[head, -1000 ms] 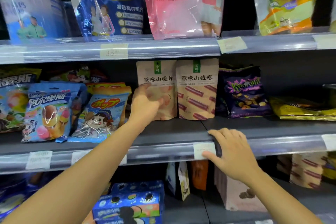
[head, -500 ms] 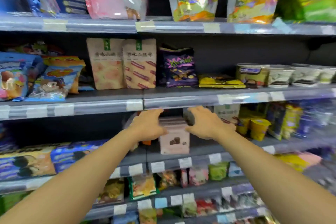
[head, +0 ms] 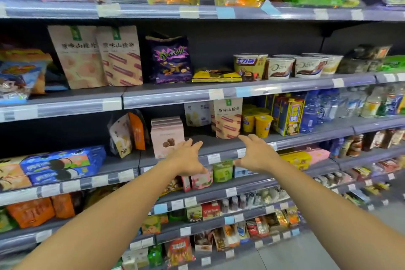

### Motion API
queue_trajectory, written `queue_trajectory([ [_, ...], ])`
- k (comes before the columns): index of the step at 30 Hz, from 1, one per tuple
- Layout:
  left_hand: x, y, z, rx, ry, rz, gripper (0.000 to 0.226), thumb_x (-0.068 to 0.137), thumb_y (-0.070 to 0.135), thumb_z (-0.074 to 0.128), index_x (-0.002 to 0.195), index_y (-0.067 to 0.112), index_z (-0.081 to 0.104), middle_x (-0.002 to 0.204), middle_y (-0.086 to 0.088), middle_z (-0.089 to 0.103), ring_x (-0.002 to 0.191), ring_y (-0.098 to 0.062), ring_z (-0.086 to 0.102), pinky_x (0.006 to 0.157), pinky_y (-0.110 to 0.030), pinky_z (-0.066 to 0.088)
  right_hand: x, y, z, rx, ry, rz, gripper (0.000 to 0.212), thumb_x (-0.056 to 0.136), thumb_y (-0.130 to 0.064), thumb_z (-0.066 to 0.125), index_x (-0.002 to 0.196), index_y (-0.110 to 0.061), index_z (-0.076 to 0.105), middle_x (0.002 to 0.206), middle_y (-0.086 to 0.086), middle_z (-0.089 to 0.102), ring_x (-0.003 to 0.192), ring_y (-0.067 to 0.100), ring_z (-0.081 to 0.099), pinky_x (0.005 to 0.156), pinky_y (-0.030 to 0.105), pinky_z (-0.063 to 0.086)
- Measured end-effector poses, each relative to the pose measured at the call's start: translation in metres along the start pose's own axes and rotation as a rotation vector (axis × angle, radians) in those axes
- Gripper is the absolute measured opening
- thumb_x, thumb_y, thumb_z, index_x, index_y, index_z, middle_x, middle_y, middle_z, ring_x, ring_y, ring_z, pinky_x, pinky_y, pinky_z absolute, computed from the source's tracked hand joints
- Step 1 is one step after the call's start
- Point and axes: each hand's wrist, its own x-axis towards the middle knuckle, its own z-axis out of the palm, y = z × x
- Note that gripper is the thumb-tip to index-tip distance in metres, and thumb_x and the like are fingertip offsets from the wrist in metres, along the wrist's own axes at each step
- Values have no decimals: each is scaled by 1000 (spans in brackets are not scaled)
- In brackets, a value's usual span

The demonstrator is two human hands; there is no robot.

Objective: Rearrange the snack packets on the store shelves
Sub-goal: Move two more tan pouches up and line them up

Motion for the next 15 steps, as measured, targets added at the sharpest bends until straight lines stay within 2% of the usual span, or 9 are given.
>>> queue_trajectory([
  [7, 28, 31, 7, -10, 26, 23, 98, 79, 53, 64, 154, 25, 8, 163, -8, 6, 149, -27, 7, 118, -50, 20, 13, 31, 6, 49, 12, 34, 94, 81, -56, 63, 154, -24, 13, 159, 6, 16, 144, 31, 23, 111, 48, 35],
  [15, 110, 31, 33, -55, 21, -14, 95, 79, 50, 64, 154, 22, 11, 162, -8, 10, 149, -29, 8, 117, -52, 19, 74, 61, 19, 10, -16, 48, 92, 82, -58, 61, 153, -23, 16, 159, 6, 18, 143, 31, 24, 110, 48, 34],
])
